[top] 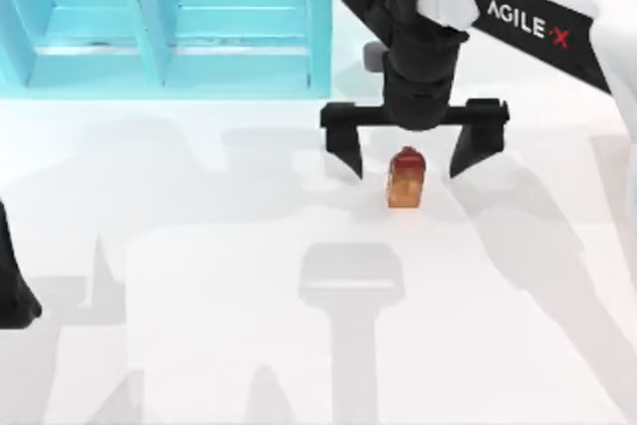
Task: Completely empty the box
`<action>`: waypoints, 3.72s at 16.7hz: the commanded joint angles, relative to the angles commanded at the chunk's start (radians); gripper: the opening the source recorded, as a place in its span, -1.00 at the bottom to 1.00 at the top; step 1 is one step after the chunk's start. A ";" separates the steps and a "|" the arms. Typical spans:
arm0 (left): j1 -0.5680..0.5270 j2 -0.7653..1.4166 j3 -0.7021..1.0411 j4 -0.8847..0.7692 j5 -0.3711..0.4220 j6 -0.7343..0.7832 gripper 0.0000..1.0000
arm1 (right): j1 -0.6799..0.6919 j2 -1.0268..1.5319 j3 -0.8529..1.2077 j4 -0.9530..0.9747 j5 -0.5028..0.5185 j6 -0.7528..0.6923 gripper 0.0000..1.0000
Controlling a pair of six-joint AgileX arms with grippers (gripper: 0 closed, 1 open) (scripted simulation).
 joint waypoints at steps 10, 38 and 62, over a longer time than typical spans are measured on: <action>0.000 0.000 0.000 0.000 0.000 0.000 1.00 | -0.001 -0.005 0.196 -0.193 0.000 -0.003 1.00; 0.000 0.000 0.000 0.000 0.000 0.000 1.00 | -0.990 -0.429 -0.284 -0.135 -0.012 -0.986 1.00; 0.000 0.000 0.000 0.000 0.000 0.000 1.00 | -0.986 -0.389 -0.623 0.245 -0.011 -0.981 0.25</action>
